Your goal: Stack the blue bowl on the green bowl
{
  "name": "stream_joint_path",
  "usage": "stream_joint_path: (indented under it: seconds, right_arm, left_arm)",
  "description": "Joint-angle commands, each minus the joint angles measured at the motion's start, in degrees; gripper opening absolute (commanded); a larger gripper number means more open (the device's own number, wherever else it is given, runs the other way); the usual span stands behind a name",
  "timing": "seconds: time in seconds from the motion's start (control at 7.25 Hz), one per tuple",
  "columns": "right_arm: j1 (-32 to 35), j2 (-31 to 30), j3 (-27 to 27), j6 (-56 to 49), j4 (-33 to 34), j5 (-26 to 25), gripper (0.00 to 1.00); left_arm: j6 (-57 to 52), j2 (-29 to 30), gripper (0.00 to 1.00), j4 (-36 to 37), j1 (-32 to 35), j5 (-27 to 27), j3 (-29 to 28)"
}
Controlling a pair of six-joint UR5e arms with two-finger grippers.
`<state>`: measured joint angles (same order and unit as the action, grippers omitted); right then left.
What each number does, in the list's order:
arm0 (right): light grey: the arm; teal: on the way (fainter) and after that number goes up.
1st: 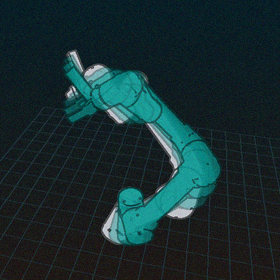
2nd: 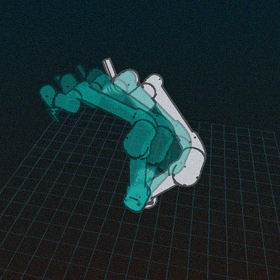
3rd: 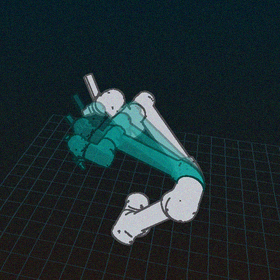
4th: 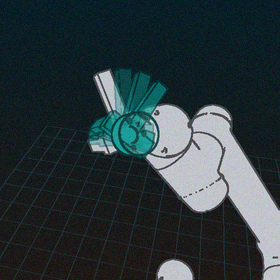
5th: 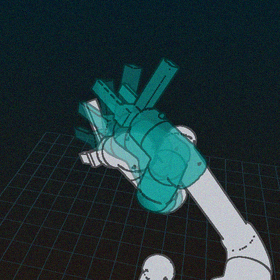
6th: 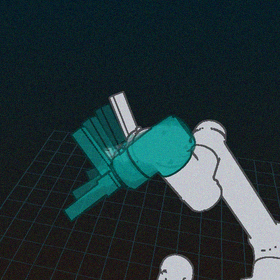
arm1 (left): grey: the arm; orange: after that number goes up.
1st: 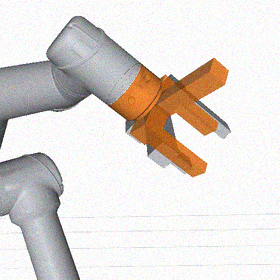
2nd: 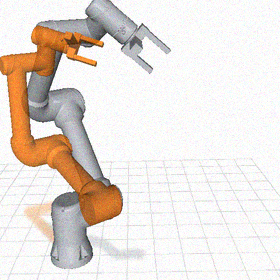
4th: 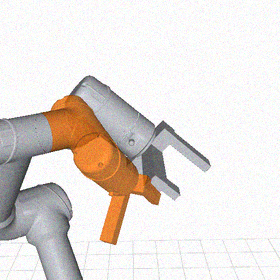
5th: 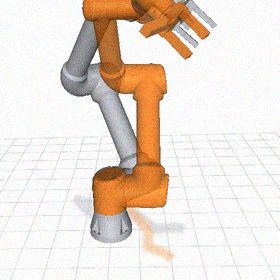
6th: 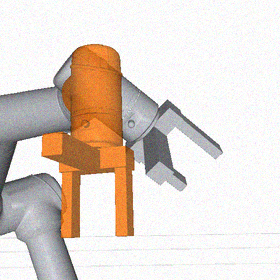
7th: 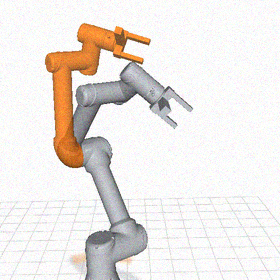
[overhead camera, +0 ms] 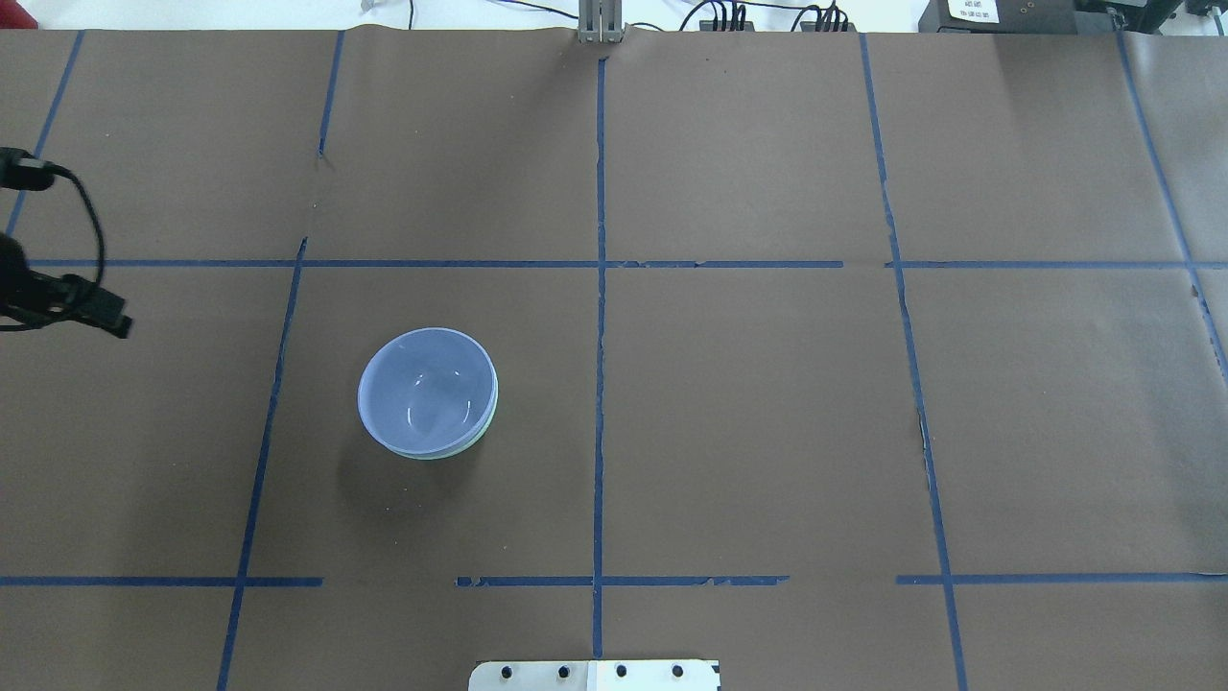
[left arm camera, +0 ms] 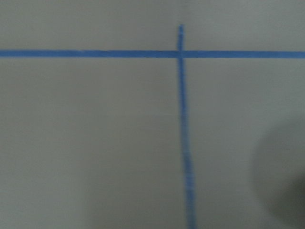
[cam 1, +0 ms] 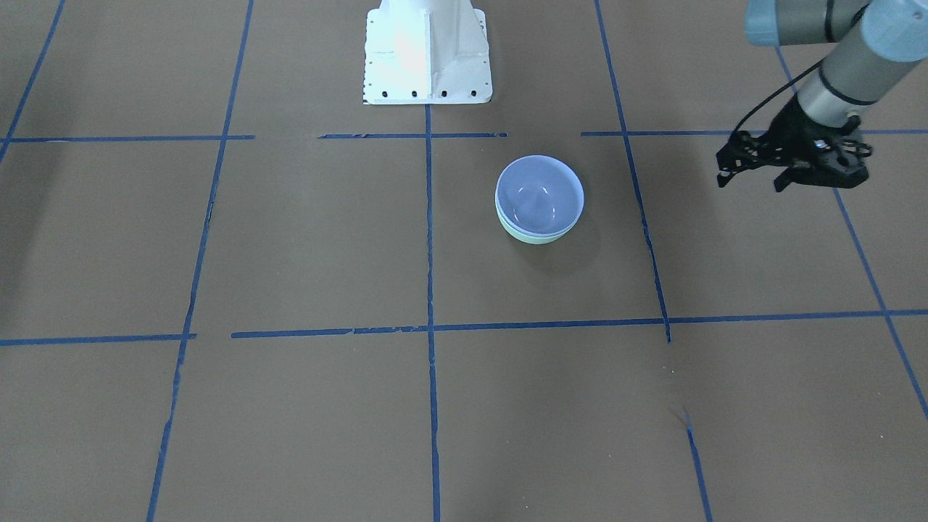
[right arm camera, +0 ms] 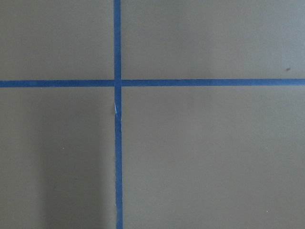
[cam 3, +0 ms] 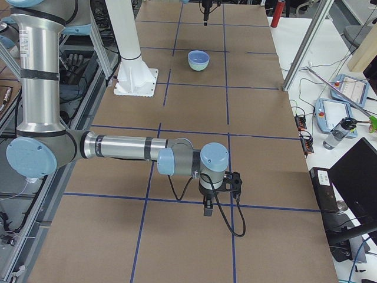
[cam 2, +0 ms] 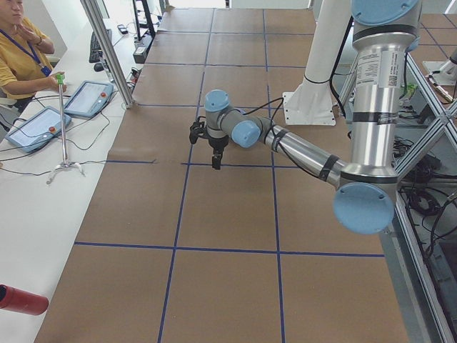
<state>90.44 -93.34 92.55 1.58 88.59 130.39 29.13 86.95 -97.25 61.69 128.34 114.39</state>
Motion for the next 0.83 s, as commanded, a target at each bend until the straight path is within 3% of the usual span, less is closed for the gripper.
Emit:
stream_joint_path:
  seconds: [0.0,0.28,0.41,0.69]
  right_arm:
    - [0.0,0.0,0.0,0.0,0.1,-0.1,1.00]
    - [0.0,0.0,0.0,0.0,0.1,-0.1,1.00]
    - [0.0,0.0,0.0,0.0,0.0,-0.1,1.00]
    - [0.0,0.0,0.0,0.0,0.0,-0.1,1.00]
  left_arm:
    - [-24.5,-9.1,1.00,0.2,13.8,1.1,-2.7]
    - [-39.9,-11.2,1.00,1.3,23.2,3.0,-9.2]
    - [-42.6,-11.0,1.00,7.5,26.3,3.8,-9.2]
    - [-42.7,-10.9,1.00,10.3,28.2,3.8,-9.4]
